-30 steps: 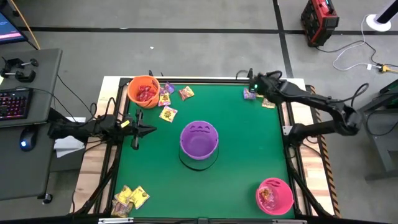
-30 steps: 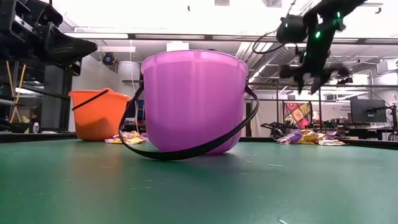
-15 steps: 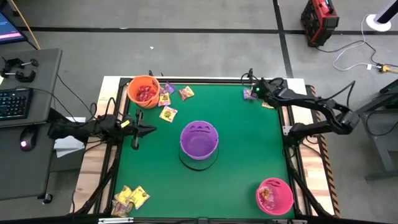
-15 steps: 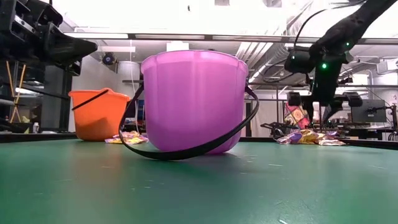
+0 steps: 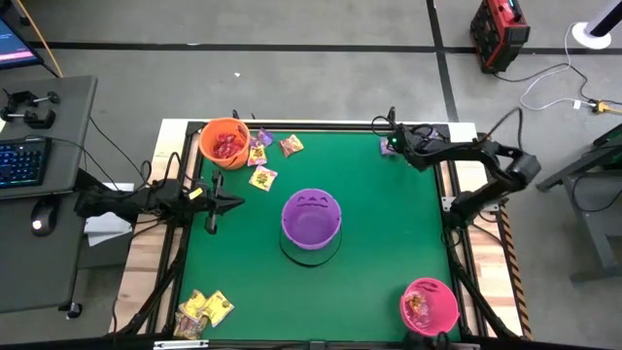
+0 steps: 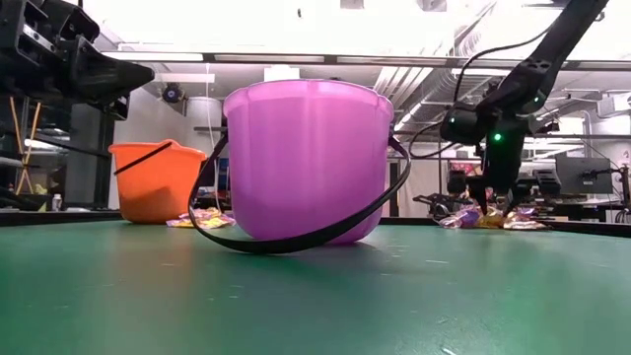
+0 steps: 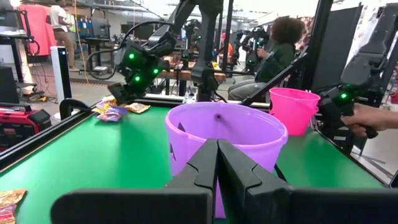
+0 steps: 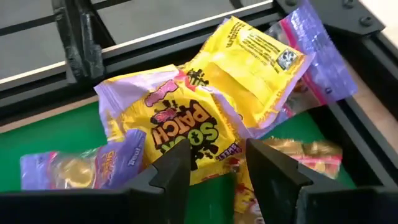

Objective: Sort candy by brand, put in halloween buckets
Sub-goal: Put the yellow candy into the pink bucket

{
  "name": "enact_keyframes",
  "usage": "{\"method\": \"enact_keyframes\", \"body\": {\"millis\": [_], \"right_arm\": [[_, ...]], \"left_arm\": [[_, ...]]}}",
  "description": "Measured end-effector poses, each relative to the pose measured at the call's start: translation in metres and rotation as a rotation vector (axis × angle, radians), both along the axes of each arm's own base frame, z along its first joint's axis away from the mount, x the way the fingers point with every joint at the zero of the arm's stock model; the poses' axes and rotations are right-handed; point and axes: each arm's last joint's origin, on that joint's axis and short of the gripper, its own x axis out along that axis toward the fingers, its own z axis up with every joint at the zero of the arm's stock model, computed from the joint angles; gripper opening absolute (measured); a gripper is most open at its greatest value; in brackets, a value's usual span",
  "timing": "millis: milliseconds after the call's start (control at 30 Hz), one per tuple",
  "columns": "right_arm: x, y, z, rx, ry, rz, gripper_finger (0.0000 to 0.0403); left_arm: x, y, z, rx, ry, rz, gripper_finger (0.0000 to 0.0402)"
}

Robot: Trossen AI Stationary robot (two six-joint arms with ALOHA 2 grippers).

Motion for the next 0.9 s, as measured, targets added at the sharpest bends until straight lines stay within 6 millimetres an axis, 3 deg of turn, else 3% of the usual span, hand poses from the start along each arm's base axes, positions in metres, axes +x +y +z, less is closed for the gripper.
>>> {"method": "enact_keyframes", "body": {"millis": [433,567,767,900], "right_arm": [[-0.0036,-0.0045,-0.0014,-0.003,0.065,0.001,0.014],[-0.0049,-0.0056,-0.0015,0.003,0.06,-0.002,0.0104],[-0.0054,-0.0048,-0.002,0.017,0.082,0.014,0.0011],[-0.0058,-0.0029,-0.0028,0.038,0.108,0.036,0.0005]], "left_arm": [[0.0,0.0,0.0,0.0,0.0,0.0,0.0],[0.0,0.0,-0.0001,0.0,0.0,0.0,0.0],[0.0,0.0,-0.0001,0.001,0.0,0.0,0.0],[0.0,0.0,0.0,0.0,0.0,0.0,0.0]]}}
